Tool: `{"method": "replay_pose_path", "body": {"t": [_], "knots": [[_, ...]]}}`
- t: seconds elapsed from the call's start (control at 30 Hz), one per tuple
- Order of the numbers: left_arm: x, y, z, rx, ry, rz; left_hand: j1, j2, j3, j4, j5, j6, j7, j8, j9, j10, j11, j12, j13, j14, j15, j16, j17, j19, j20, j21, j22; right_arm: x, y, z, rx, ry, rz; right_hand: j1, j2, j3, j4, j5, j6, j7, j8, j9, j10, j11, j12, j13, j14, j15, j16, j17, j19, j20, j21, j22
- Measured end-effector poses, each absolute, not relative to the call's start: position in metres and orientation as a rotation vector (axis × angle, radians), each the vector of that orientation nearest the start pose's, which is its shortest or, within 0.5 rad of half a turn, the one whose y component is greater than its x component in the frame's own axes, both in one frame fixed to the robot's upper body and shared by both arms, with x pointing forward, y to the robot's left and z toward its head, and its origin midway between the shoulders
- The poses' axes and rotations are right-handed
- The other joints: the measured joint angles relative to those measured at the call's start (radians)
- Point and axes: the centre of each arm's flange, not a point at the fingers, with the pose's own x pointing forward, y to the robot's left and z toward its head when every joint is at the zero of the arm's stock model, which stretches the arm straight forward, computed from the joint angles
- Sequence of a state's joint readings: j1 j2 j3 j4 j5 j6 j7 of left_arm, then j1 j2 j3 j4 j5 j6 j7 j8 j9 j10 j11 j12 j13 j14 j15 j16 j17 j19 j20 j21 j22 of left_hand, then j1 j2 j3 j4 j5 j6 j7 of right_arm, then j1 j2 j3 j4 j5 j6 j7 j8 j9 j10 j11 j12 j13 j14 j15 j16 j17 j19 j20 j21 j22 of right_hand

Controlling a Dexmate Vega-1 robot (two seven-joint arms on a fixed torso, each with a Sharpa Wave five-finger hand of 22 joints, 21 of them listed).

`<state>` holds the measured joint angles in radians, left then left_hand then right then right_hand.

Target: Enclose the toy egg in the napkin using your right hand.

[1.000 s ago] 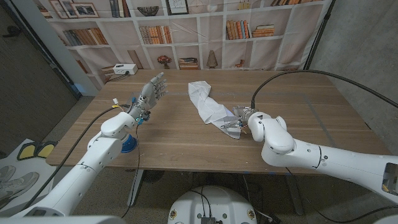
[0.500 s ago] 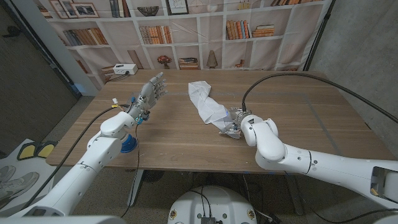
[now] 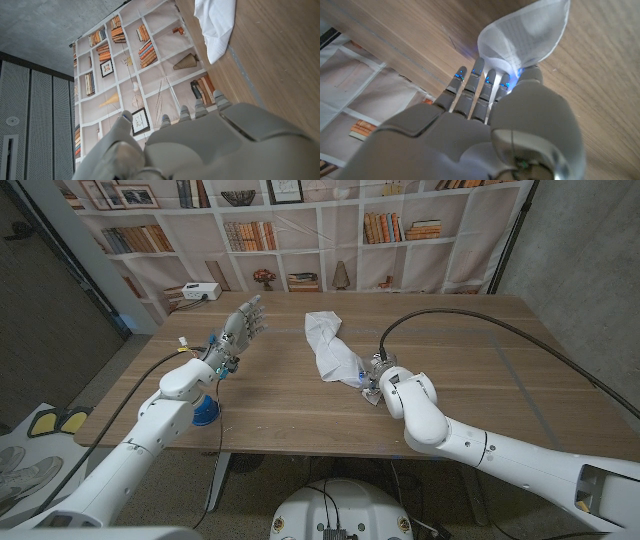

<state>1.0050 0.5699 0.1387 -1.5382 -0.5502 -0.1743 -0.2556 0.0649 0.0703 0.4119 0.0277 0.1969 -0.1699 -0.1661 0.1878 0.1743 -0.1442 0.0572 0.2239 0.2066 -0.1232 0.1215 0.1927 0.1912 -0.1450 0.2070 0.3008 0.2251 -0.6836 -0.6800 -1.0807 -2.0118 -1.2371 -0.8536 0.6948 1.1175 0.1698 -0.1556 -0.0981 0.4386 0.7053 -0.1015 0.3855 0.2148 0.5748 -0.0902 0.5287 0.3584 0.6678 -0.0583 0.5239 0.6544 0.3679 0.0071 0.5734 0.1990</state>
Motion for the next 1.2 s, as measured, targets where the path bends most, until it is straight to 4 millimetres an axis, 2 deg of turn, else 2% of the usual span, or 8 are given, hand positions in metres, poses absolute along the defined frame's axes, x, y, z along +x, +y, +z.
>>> {"method": "replay_pose_path", "body": {"t": [0.17,0.23,0.27,0.33,0.43,0.63,0.93,1.2], "knots": [[0.599,0.321,-0.007,0.124,-0.629,-0.342,0.000,0.000,0.000,0.000,0.000,0.000,0.000,0.000,0.000,0.000,0.000,0.000,0.000,0.000,0.000,0.000,0.000,0.000,0.000,0.000,0.000,0.549,-0.106,-0.070,-1.849,-0.182,-0.013,0.129,0.016,0.095,-0.033,-0.020,0.141,0.005,0.046,0.012,0.153,-0.013,0.041,0.001,0.170,-0.032,0.146,0.111,0.121,-0.025,0.072,0.011],[0.599,0.321,-0.007,0.124,-0.629,-0.342,0.000,0.000,0.000,0.000,0.000,0.000,0.000,0.000,0.000,0.000,0.000,0.000,0.000,0.000,0.000,0.000,0.000,0.000,0.000,0.000,0.000,0.550,-0.106,-0.071,-1.846,-0.205,-0.026,0.177,0.017,0.138,-0.036,-0.039,0.197,0.013,0.077,0.031,0.218,-0.017,0.066,0.020,0.236,-0.054,0.213,0.173,0.148,-0.038,0.105,0.017],[0.599,0.321,-0.007,0.123,-0.629,-0.342,0.000,0.000,0.000,0.000,0.000,0.000,0.000,0.000,0.000,0.000,0.000,0.000,0.000,0.000,0.000,0.000,0.000,0.000,0.000,0.000,0.000,0.551,-0.107,-0.072,-1.843,-0.219,-0.034,0.186,0.012,0.151,-0.034,-0.048,0.211,0.017,0.086,0.037,0.238,-0.015,0.074,0.026,0.255,-0.064,0.233,0.193,0.156,-0.042,0.116,0.020],[0.600,0.322,-0.007,0.123,-0.628,-0.342,0.000,0.000,0.000,0.000,0.000,0.000,0.000,0.000,0.000,0.000,0.000,0.000,0.000,0.000,0.000,0.000,0.000,0.000,0.000,0.000,0.000,0.551,-0.108,-0.073,-1.836,-0.239,-0.047,0.195,0.010,0.171,-0.029,-0.062,0.225,0.018,0.100,0.050,0.261,-0.002,0.092,0.041,0.288,-0.074,0.259,0.217,0.165,-0.052,0.134,0.023],[0.600,0.323,-0.007,0.123,-0.627,-0.342,0.000,0.000,0.000,0.000,0.000,0.000,0.000,0.000,0.000,0.000,0.000,0.000,0.000,0.000,0.000,0.000,0.000,0.000,0.000,0.000,0.000,0.551,-0.110,-0.074,-1.819,-0.277,-0.070,0.210,0.009,0.198,-0.015,-0.080,0.230,0.023,0.112,0.067,0.298,0.035,0.111,0.047,0.331,-0.091,0.276,0.239,0.166,-0.053,0.159,0.029],[0.601,0.323,-0.008,0.121,-0.624,-0.343,0.000,0.000,0.000,0.000,0.000,0.000,0.000,0.000,0.000,0.000,0.000,0.000,0.000,0.000,0.000,0.000,0.000,0.000,0.000,0.000,0.000,0.550,-0.115,-0.076,-1.762,-0.373,-0.137,0.220,0.008,0.216,-0.008,-0.095,0.232,0.027,0.119,0.080,0.300,0.037,0.111,0.047,0.338,-0.097,0.270,0.258,0.155,-0.056,0.173,0.031],[0.602,0.324,-0.009,0.118,-0.622,-0.343,0.000,0.000,0.000,0.000,0.000,0.000,0.000,0.000,0.000,0.000,0.000,0.000,0.000,0.000,0.000,0.000,0.000,0.000,0.000,0.000,0.000,0.539,-0.119,-0.056,-1.658,-0.590,-0.345,0.224,0.010,0.223,-0.001,-0.102,0.230,0.025,0.125,0.090,0.300,0.037,0.111,0.047,0.336,-0.100,0.260,0.270,0.137,-0.054,0.178,0.031],[0.601,0.324,-0.010,0.116,-0.622,-0.343,0.000,0.000,0.000,0.000,0.000,0.000,0.000,0.000,0.000,0.000,0.000,0.000,0.000,0.000,0.000,0.000,0.000,0.000,0.000,0.000,0.000,0.531,-0.118,-0.040,-1.598,-0.732,-0.461,0.228,0.006,0.227,0.003,-0.103,0.227,0.021,0.125,0.094,0.300,0.037,0.111,0.047,0.336,-0.100,0.249,0.283,0.132,-0.059,0.182,0.031]]}}
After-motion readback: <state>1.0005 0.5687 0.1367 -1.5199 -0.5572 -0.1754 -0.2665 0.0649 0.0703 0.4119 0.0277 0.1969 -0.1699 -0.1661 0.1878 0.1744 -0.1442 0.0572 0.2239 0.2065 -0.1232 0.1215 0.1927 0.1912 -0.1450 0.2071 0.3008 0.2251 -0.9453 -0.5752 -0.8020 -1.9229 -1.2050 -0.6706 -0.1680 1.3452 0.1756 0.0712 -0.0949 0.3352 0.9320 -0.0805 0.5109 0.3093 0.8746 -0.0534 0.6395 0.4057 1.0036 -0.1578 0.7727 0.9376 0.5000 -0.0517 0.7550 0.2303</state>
